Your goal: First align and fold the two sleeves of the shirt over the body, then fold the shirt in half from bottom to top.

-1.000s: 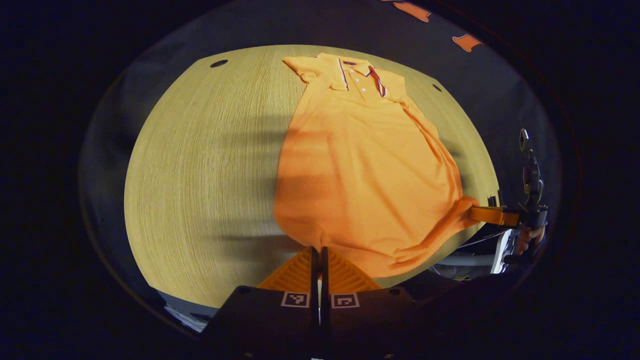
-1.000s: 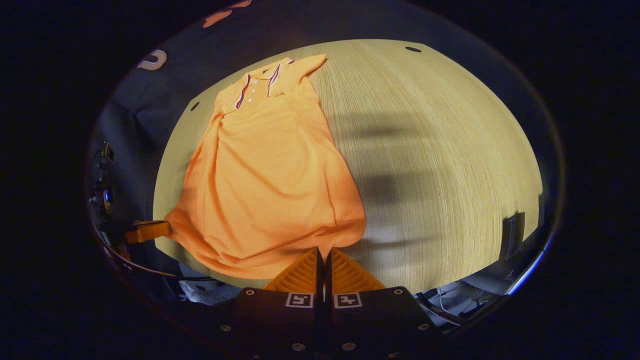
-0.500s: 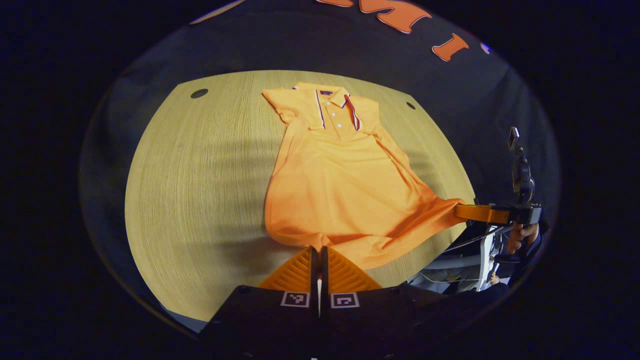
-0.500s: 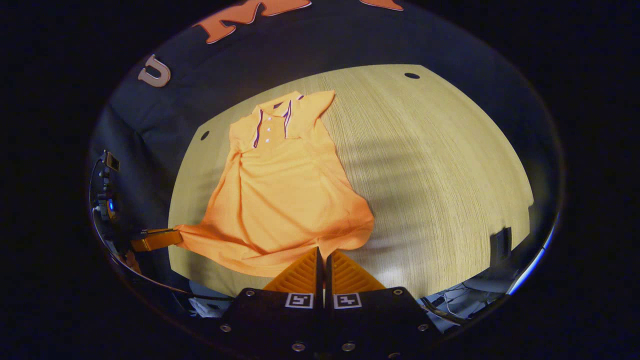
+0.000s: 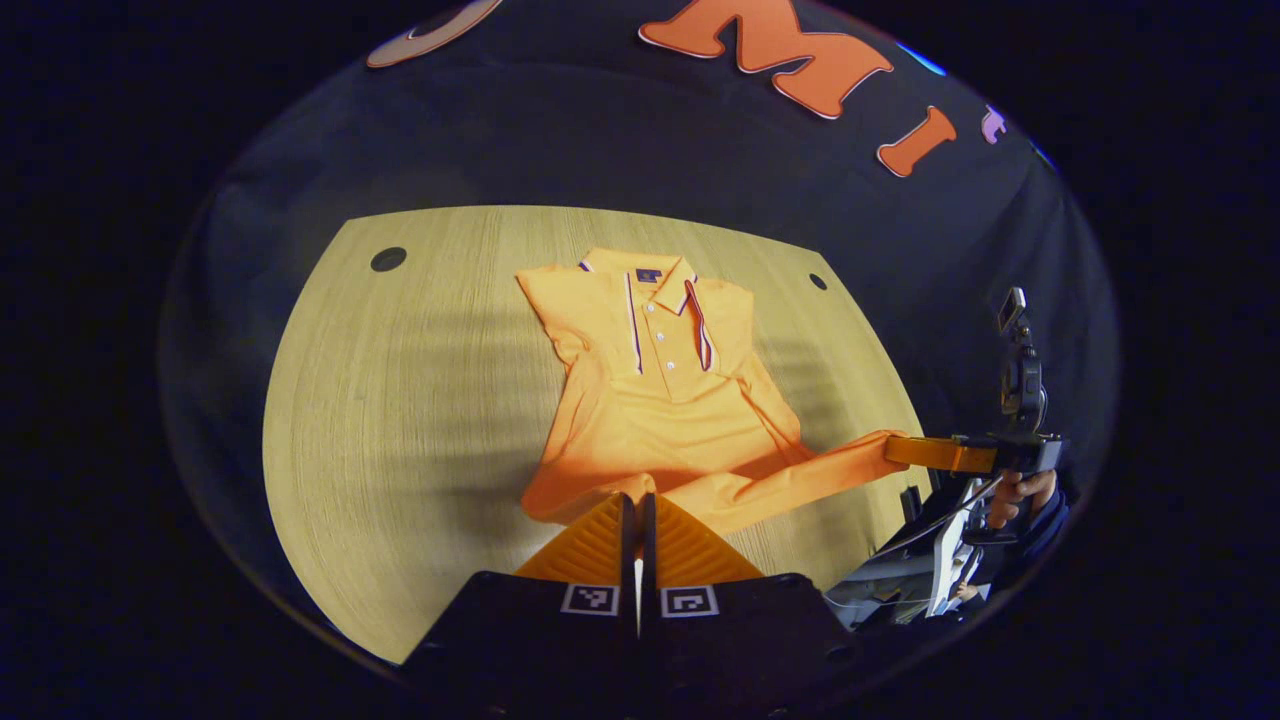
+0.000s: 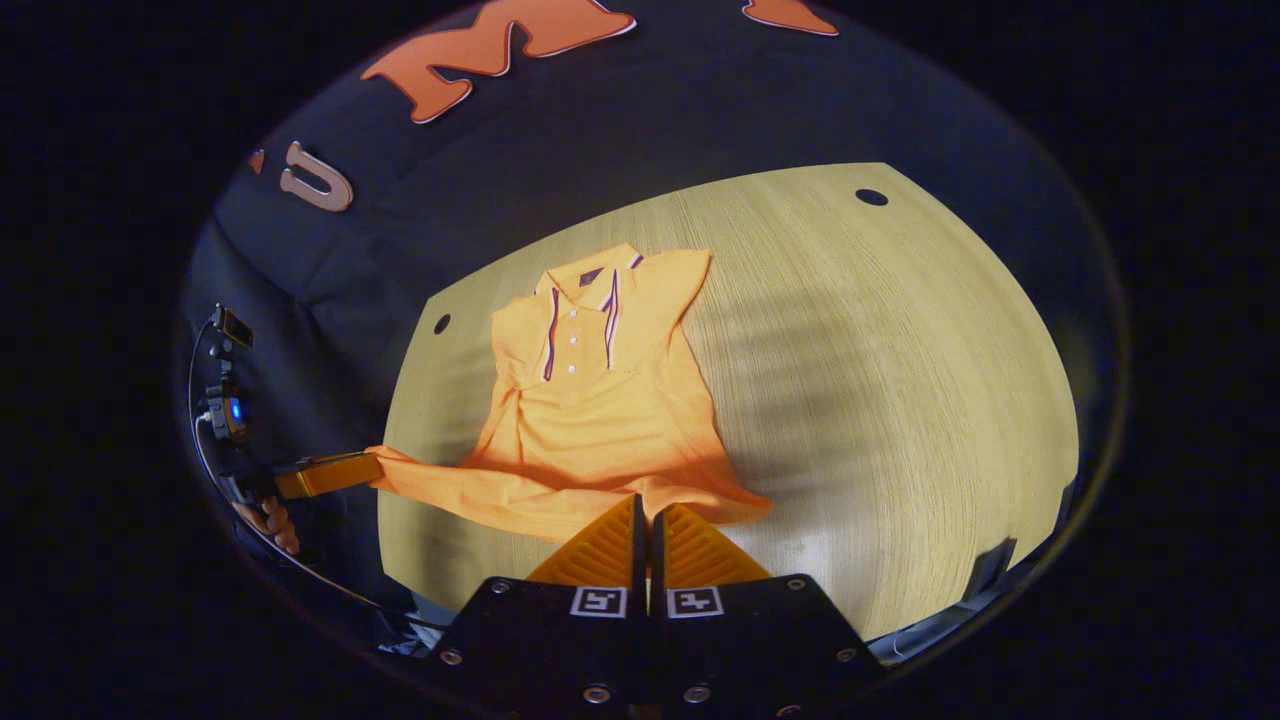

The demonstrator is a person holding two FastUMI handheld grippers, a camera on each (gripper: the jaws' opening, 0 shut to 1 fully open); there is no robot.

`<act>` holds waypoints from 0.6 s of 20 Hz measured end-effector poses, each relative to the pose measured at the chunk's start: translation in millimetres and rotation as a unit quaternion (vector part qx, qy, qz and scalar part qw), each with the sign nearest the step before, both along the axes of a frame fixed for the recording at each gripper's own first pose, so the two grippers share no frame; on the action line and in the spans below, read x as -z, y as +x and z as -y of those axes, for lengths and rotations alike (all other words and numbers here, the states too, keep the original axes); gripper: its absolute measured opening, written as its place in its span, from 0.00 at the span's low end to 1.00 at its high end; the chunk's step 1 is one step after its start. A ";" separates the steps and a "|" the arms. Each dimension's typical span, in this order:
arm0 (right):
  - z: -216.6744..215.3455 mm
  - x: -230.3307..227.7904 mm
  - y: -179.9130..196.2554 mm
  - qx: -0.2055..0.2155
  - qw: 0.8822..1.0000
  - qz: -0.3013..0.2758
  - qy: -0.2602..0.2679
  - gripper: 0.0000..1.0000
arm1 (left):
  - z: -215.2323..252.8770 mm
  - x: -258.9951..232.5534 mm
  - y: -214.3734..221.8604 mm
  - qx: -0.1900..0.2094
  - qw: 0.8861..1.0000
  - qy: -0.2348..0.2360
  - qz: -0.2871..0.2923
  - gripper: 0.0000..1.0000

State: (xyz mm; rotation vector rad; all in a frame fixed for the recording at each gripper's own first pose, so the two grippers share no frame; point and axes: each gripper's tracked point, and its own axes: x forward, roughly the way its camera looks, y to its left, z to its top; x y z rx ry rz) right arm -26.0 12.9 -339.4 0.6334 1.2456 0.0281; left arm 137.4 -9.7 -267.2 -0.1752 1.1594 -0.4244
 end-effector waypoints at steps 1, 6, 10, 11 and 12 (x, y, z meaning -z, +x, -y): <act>4.3 2.8 7.0 -0.003 1.000 -0.002 0.006 0.00 | 4.2 -0.3 11.5 -0.005 1.000 -0.003 -0.003 0.01; 15.2 18.5 67.4 -0.008 0.999 0.005 0.036 0.01 | 19.6 15.1 76.7 -0.020 1.000 0.004 -0.012 0.01; 26.6 27.5 124.4 -0.008 0.999 0.018 0.044 0.01 | 23.6 14.7 137.0 -0.034 0.999 0.009 0.002 0.01; 30.9 30.5 136.5 -0.008 0.999 0.020 0.043 0.01 | 23.2 15.5 152.7 -0.040 0.999 0.009 0.006 0.01; 34.1 35.7 150.9 -0.009 0.999 0.021 0.045 0.01 | 23.9 16.3 167.1 -0.045 0.999 0.009 0.009 0.01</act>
